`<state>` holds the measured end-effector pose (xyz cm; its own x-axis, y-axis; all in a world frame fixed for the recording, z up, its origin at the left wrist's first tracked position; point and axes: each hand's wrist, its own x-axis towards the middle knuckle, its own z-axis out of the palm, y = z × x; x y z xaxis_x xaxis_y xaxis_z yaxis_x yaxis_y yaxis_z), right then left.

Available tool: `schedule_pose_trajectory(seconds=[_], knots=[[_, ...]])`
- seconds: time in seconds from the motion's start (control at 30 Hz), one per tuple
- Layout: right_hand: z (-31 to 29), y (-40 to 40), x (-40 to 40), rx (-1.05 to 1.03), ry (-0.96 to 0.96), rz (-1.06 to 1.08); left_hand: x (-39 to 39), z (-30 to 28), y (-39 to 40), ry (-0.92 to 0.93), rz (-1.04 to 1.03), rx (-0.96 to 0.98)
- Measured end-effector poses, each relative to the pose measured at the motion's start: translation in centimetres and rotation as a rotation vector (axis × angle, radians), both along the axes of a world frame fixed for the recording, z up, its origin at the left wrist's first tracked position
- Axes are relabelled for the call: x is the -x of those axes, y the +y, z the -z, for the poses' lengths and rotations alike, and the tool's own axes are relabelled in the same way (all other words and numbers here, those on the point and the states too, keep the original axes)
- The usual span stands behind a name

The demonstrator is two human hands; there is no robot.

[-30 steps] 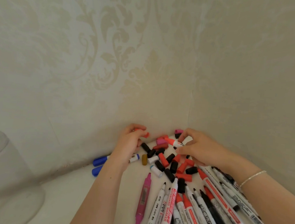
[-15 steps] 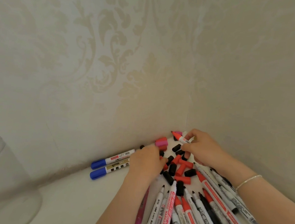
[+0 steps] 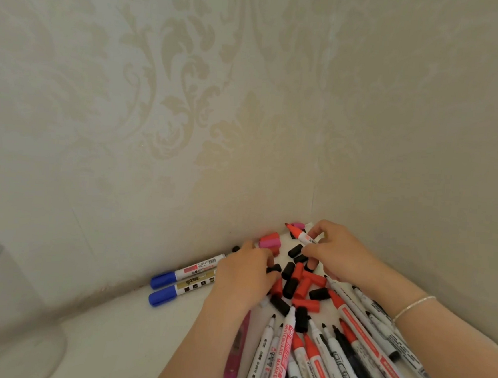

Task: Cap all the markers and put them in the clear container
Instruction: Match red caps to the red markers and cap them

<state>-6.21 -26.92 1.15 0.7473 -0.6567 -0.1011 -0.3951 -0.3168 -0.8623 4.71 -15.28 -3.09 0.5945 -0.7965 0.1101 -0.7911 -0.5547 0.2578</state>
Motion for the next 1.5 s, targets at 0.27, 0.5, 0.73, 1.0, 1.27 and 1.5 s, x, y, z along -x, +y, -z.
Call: schedule_pose_trajectory(seconds=[0.27, 0.5, 0.73, 1.0, 1.27, 1.5], knots=[[0.0, 0.1, 0.0, 0.001, -0.013, 0.008, -1.0, -0.1, 0.3, 0.297, 0.051, 0.051], [-0.2, 0.5, -0.2, 0.004, 0.001, 0.003, -0.8, -1.1, 0.5, 0.078, 0.057, 0.104], [-0.2, 0.5, -0.5, 0.025, -0.003, 0.004, 1.5, -0.2, -0.5, -0.060, 0.010, -0.087], [-0.5, 0.5, -0.1, 0.013, -0.076, -0.011, 0.6, -1.7, -0.8, 0.630, -0.152, 0.491], [-1.0, 1.4, 0.0, 0.052, -0.144, -0.122, -1.0, -3.2, 0.7, 1.539, -0.209, 1.108], [-0.8, 1.6, -0.4, 0.137, -0.054, -0.138, -0.5, -3.3, 0.5, 1.434, -0.160, 1.060]])
